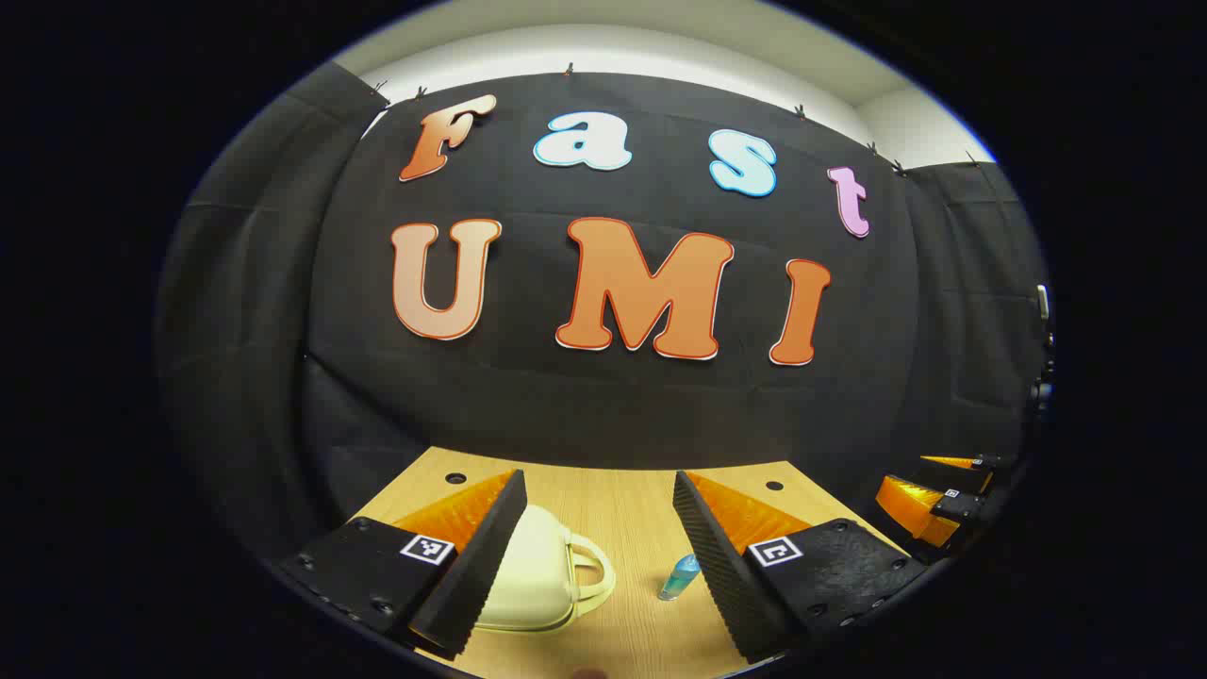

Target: First open the suitcase, pack the skin care products into it, and then close the suitcase.

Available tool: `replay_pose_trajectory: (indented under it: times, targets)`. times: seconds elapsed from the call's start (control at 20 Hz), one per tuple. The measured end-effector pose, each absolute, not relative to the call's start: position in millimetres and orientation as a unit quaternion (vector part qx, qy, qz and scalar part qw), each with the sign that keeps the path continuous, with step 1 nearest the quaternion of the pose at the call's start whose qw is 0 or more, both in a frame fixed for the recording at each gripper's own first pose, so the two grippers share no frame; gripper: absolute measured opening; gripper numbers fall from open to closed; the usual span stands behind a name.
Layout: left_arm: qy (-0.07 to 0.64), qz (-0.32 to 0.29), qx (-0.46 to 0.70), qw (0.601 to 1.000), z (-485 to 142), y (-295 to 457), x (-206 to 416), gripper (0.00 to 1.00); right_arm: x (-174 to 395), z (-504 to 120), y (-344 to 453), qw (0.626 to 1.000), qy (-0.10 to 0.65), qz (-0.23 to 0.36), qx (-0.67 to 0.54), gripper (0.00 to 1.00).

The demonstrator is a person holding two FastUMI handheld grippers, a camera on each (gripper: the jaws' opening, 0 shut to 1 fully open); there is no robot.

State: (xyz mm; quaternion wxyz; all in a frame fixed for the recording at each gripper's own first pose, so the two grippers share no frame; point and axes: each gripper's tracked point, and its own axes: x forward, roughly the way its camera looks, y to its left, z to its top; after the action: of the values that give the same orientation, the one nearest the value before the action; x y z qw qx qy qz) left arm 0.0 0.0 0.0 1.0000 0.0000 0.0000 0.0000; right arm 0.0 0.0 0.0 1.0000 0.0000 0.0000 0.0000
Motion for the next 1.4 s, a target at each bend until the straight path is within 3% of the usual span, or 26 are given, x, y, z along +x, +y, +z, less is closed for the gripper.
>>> replay_pose_trajectory:
  times: [1.05,1.4]
  targets:
    - [0.026,-0.005,0.025,0.999,-26,-8,21,0.97,2,-11,-3,1.0,0.02,-0.002,-0.003,0.95]
    - [0.022,0.009,0.086,0.996,-38,-3,32,0.98,4,-23,-11,0.999,0.038,-0.008,0.001,0.95]
